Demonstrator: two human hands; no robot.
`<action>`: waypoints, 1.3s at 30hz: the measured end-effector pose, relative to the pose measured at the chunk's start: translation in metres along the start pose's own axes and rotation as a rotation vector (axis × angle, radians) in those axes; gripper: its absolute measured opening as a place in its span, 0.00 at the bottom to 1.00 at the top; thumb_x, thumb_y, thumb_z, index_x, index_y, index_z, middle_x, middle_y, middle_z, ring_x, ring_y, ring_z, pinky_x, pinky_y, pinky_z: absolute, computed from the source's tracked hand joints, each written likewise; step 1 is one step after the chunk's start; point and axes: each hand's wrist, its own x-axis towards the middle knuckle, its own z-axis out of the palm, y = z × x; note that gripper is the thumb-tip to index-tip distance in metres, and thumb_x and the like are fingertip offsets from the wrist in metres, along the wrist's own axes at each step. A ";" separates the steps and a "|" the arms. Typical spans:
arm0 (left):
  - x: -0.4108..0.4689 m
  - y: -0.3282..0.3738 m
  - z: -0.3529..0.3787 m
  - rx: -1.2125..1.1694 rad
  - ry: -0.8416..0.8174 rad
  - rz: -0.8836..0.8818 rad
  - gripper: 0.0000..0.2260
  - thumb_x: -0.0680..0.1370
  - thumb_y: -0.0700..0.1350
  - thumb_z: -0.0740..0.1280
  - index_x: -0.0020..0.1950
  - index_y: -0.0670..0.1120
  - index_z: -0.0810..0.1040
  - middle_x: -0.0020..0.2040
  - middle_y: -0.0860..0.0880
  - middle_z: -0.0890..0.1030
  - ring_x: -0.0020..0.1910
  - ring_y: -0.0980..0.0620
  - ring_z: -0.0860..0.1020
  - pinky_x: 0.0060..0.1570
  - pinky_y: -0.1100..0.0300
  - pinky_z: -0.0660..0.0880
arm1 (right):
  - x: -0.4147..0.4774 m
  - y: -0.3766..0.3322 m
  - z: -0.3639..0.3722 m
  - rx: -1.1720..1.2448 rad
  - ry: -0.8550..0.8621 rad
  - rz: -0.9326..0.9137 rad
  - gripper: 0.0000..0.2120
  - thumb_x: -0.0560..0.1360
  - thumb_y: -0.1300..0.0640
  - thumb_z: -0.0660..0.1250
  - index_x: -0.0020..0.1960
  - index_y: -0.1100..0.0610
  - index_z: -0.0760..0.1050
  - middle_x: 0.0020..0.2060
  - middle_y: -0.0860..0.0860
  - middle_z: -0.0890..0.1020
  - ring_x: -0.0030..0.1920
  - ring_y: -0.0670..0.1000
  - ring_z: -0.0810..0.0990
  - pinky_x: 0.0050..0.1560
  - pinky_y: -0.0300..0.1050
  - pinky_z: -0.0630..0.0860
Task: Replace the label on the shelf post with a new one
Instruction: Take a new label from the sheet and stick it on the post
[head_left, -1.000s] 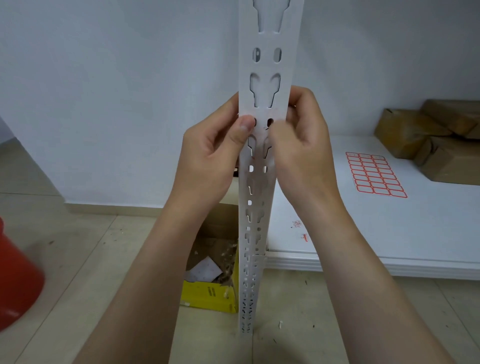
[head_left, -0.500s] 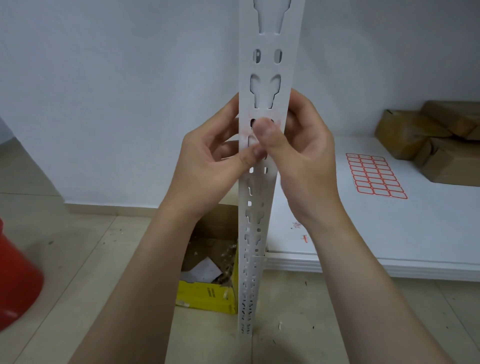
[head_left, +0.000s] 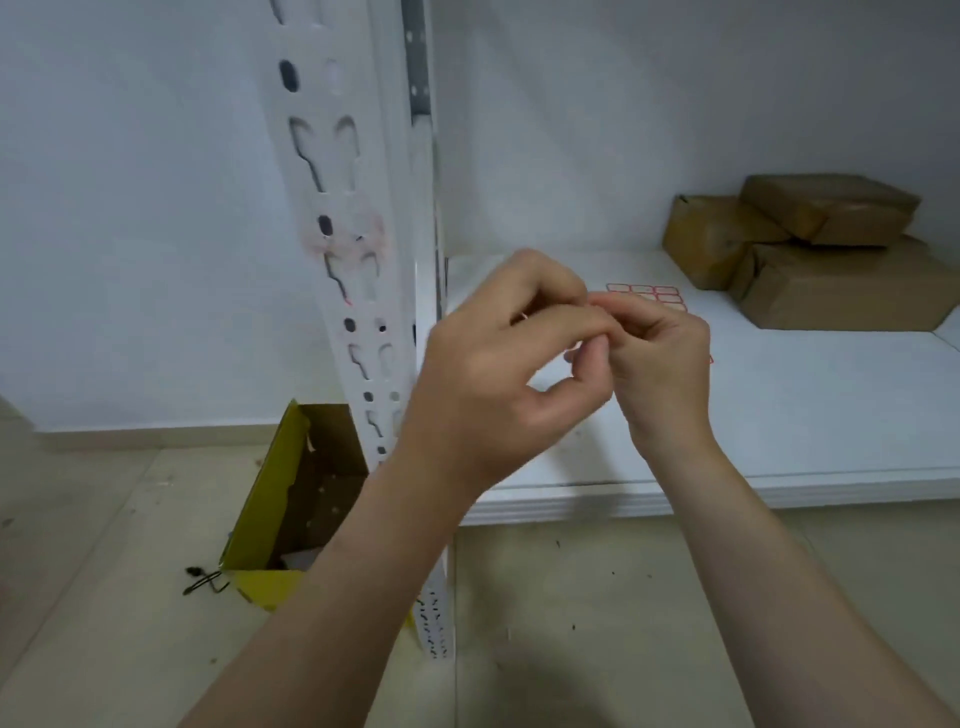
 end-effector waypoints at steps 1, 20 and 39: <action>-0.005 -0.003 0.014 -0.050 -0.056 -0.095 0.07 0.75 0.31 0.70 0.44 0.39 0.88 0.42 0.44 0.82 0.39 0.55 0.77 0.37 0.63 0.75 | 0.004 0.007 -0.010 -0.020 0.008 0.033 0.10 0.76 0.69 0.74 0.48 0.56 0.89 0.37 0.50 0.89 0.38 0.51 0.88 0.45 0.49 0.86; -0.042 -0.057 0.124 -0.185 -0.434 -1.120 0.27 0.86 0.59 0.56 0.38 0.48 0.85 0.32 0.47 0.84 0.32 0.52 0.82 0.38 0.55 0.78 | 0.054 0.095 -0.065 -0.896 -0.343 0.267 0.21 0.87 0.44 0.56 0.76 0.48 0.72 0.78 0.50 0.73 0.82 0.59 0.56 0.81 0.61 0.53; -0.021 -0.054 0.100 -0.509 -0.116 -1.677 0.20 0.82 0.39 0.68 0.75 0.45 0.72 0.65 0.45 0.79 0.63 0.43 0.80 0.53 0.49 0.86 | 0.014 0.056 -0.062 -1.041 -0.410 0.228 0.12 0.83 0.45 0.66 0.59 0.48 0.85 0.57 0.48 0.86 0.61 0.56 0.81 0.63 0.57 0.81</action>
